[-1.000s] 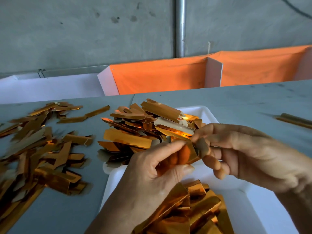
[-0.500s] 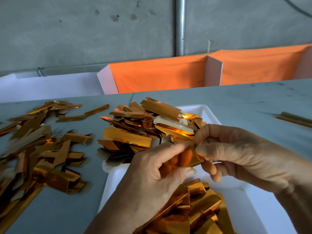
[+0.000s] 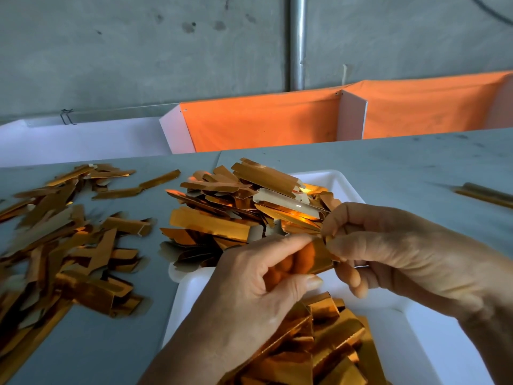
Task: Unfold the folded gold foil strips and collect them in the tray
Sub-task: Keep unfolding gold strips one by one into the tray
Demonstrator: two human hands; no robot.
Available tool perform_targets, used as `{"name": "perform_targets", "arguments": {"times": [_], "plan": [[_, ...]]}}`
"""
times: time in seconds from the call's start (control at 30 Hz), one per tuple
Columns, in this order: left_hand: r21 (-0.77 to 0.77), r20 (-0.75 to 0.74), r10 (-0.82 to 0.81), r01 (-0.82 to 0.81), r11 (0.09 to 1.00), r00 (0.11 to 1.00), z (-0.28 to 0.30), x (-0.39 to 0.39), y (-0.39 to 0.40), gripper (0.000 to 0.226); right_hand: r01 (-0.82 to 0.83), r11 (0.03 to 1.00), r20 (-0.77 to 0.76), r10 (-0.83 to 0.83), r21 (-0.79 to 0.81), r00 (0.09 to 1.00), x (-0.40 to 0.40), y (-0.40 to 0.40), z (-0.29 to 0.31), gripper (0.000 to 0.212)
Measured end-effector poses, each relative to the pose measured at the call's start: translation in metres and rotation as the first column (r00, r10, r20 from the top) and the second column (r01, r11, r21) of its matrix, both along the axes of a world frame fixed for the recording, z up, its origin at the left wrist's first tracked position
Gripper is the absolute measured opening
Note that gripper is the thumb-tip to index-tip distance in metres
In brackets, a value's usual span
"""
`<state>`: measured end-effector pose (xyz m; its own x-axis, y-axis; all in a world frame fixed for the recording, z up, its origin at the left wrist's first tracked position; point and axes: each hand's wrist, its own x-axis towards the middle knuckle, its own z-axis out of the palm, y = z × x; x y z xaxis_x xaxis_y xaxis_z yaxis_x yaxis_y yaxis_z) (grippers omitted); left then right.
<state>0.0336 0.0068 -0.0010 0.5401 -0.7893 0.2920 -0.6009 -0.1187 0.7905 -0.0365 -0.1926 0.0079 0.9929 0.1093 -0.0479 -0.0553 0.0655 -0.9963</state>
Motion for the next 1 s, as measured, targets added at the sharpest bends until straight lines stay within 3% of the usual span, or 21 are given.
{"name": "perform_targets", "arguments": {"times": [0.23,0.37,0.6,0.77,0.93,1.0], "plan": [[-0.014,0.048,0.007,-0.006,1.000,0.999,0.000,0.000,0.000,0.036,0.116,0.992,-0.021,-0.117,-0.040,0.993,-0.009,0.014,0.015,0.011],[0.005,0.168,0.039,-0.040,0.999,0.985,-0.001,0.000,-0.001,0.045,0.170,0.972,0.011,-0.170,-0.162,0.985,-0.007,0.018,0.013,0.013],[0.011,0.207,0.035,-0.038,0.999,0.978,-0.001,-0.002,-0.002,0.051,0.117,0.979,0.035,-0.113,-0.169,0.993,-0.009,0.012,0.013,0.010],[-0.037,0.168,-0.008,0.014,0.999,0.986,0.002,-0.002,-0.003,0.045,0.052,0.998,0.025,-0.053,0.030,0.998,-0.009,0.008,0.010,0.019],[-0.090,0.071,-0.072,0.079,0.993,0.995,0.002,-0.002,-0.002,0.036,0.003,0.980,0.000,-0.003,0.197,1.000,-0.005,0.009,0.006,0.015],[-0.094,0.011,-0.089,0.090,0.992,0.996,0.001,-0.001,-0.002,0.034,0.024,0.972,-0.022,-0.019,0.232,1.000,-0.002,0.012,0.003,0.025]]}}
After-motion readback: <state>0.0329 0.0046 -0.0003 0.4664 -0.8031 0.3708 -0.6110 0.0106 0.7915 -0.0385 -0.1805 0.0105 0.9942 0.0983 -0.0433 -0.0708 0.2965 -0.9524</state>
